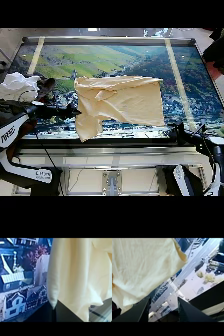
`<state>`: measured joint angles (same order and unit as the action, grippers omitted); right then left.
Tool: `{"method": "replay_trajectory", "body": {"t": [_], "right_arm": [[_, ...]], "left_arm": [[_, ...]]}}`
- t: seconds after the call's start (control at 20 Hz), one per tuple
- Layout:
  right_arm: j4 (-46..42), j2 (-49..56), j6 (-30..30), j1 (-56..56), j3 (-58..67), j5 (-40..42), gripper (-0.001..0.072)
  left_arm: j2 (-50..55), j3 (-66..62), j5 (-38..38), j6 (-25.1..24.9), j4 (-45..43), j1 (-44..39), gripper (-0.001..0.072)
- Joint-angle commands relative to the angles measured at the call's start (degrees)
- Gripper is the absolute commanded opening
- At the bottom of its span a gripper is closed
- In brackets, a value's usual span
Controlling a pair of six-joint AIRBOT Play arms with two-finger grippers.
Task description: Fold the shirts.
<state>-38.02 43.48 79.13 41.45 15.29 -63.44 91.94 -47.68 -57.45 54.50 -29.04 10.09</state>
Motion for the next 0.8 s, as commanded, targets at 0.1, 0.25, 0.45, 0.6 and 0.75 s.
{"method": "replay_trajectory", "body": {"t": [0.1, 0.25, 0.45, 0.6, 0.75], "right_arm": [[7.17, 9.16, 1.6, -7.65, -2.29, 13.46, 0.039], [11.63, 14.82, -1.44, -12.57, -1.22, 20.28, 0.0389], [16.33, 19.74, -1.66, -17.0, -0.07, 27.06, 0.0387], [17.11, 24.61, -1.75, -20.13, 2.25, 29.42, 0.0348], [17.29, 27.61, -2.84, -21.51, 5.66, 29.46, 0.0013]], "left_arm": [[0.0, -0.07, -0.26, -0.96, 1.14, -0.15, 0.0014], [0.0, -0.07, -0.24, -0.96, 1.22, -0.15, 0.0015], [0.0, -0.07, -0.11, -0.98, 1.2, -0.15, 0.0015], [0.0, -0.07, 1.05, -0.98, 1.2, -0.15, 0.0015], [-0.22, -0.07, 1.36, -1.01, 1.2, -0.13, 0.0013]]}}
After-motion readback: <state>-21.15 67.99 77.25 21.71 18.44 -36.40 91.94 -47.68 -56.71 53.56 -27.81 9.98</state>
